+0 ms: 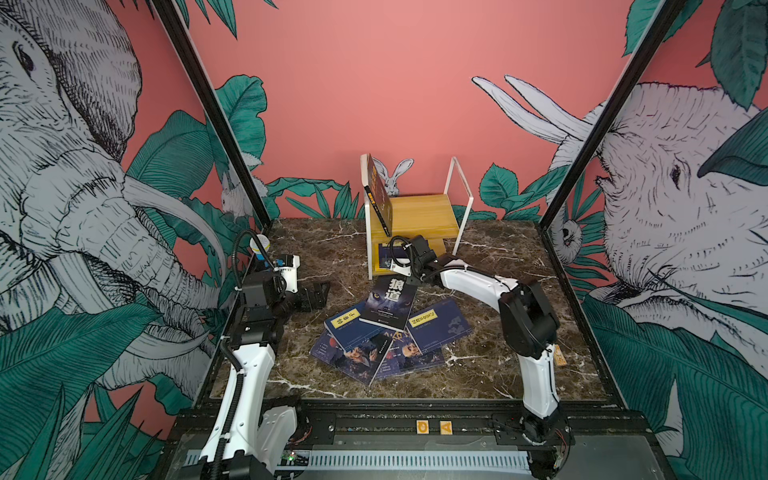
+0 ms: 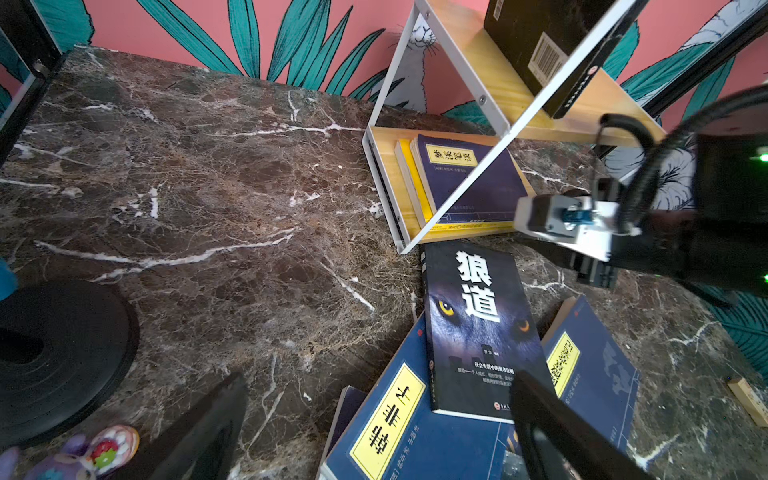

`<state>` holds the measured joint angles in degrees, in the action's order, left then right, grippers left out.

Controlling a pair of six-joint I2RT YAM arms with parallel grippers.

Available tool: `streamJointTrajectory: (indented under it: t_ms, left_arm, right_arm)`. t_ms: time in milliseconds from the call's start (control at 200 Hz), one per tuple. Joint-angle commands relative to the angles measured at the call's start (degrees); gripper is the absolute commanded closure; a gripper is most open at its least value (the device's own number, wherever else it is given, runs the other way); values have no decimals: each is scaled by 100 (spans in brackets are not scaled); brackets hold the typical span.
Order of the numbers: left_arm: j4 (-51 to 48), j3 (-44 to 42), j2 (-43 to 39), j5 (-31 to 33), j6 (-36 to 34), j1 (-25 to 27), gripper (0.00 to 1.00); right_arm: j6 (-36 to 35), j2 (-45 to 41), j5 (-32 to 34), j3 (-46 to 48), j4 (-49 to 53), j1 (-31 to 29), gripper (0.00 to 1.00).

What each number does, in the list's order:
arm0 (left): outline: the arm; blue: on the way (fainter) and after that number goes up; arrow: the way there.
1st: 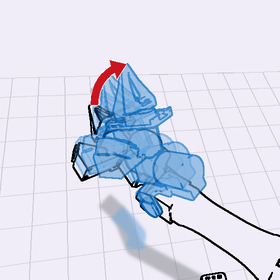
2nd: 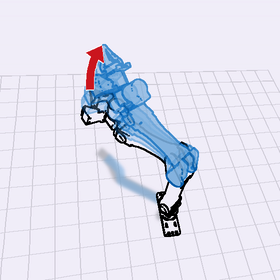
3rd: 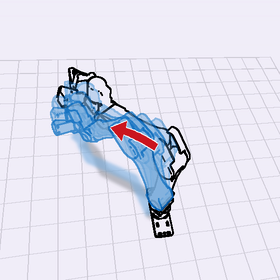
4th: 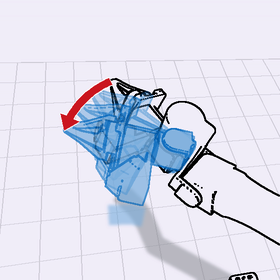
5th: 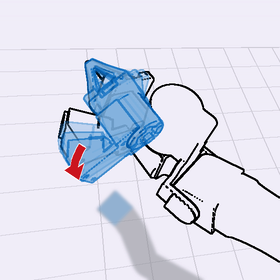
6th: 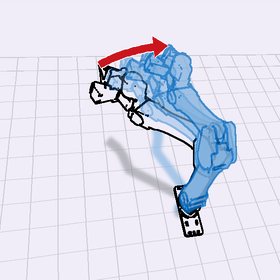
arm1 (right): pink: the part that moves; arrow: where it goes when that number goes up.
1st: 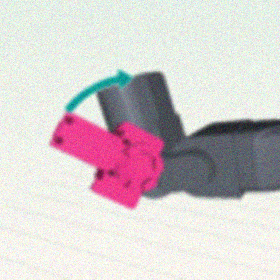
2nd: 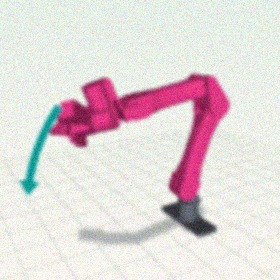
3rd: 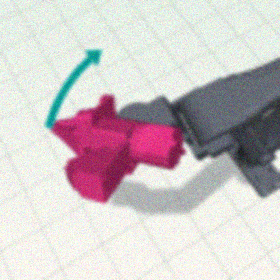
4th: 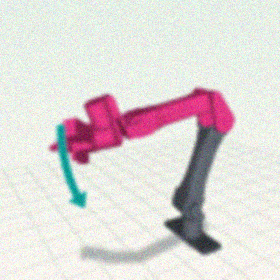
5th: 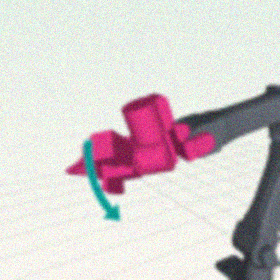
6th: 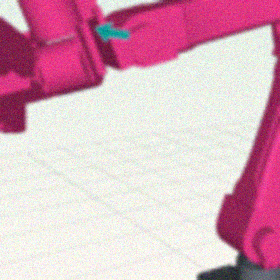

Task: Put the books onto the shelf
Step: 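Open the right gripper and draw it back from the shelf while the left rises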

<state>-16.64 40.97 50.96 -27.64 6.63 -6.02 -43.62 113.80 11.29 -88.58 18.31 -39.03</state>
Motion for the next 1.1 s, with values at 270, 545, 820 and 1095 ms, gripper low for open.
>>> streamJointTrajectory:
  t_ms: [270,545,820,1095]
  left_arm:
    - [84,199,259,-496,-237,-25,0]
    - [35,1109,1170,-514,-1421,772,0]
    - [914,1464,2121,-436,-2313,1300,1]
    - [1823,1707,2914,-116,-2293,1682,0]
  right_arm:
    - [2159,-3276,23,1767,57,244,59]
    - [3654,-4101,-32,1384,110,1063,49]
    - [4398,-3467,-549,161,191,1515,37]
    - [5243,-2398,-966,-828,-48,1772,34]
